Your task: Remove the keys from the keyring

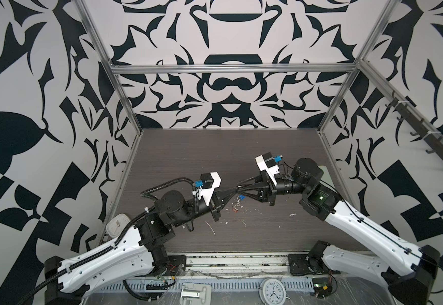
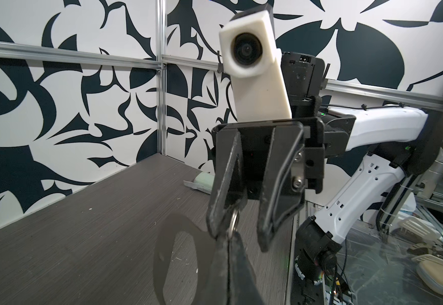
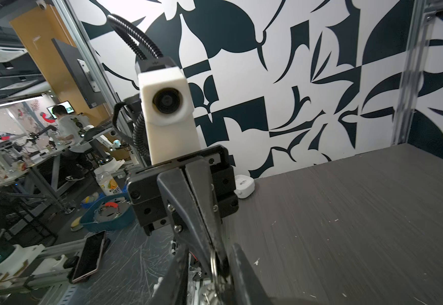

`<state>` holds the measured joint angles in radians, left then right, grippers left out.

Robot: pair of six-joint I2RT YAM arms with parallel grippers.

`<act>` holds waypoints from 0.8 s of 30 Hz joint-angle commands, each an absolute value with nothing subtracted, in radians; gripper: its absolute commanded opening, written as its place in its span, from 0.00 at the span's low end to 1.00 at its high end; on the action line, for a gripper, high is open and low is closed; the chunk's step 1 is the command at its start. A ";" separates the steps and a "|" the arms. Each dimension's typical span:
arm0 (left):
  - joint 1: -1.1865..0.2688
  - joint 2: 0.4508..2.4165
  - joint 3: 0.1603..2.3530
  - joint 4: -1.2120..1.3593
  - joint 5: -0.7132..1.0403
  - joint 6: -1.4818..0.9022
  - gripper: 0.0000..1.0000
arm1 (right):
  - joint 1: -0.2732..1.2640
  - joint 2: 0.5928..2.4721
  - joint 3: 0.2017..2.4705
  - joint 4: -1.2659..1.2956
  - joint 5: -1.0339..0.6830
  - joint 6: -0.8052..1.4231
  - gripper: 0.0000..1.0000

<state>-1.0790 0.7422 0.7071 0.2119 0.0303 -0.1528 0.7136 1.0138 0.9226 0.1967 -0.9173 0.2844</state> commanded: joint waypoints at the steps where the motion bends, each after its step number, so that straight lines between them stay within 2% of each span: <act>1: -1.075 0.723 0.686 0.253 0.028 -0.163 0.00 | 0.716 0.981 0.943 0.203 -0.877 0.257 0.29; 15: -1.074 0.700 0.678 0.253 0.006 -0.165 0.00 | 0.716 0.982 0.916 0.210 -0.865 0.276 0.26; 20: -1.074 0.703 0.682 0.258 0.000 -0.166 0.00 | 0.716 0.988 0.908 0.219 -0.874 0.284 0.19; 24: -1.074 0.710 0.685 0.264 0.001 -0.172 0.00 | 0.716 0.986 0.905 0.221 -0.873 0.288 0.05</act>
<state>-1.0782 0.7174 0.6865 0.2043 0.0078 -0.1669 0.7136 0.9916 0.9024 0.1829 -0.8700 0.2813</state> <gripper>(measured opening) 0.041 0.078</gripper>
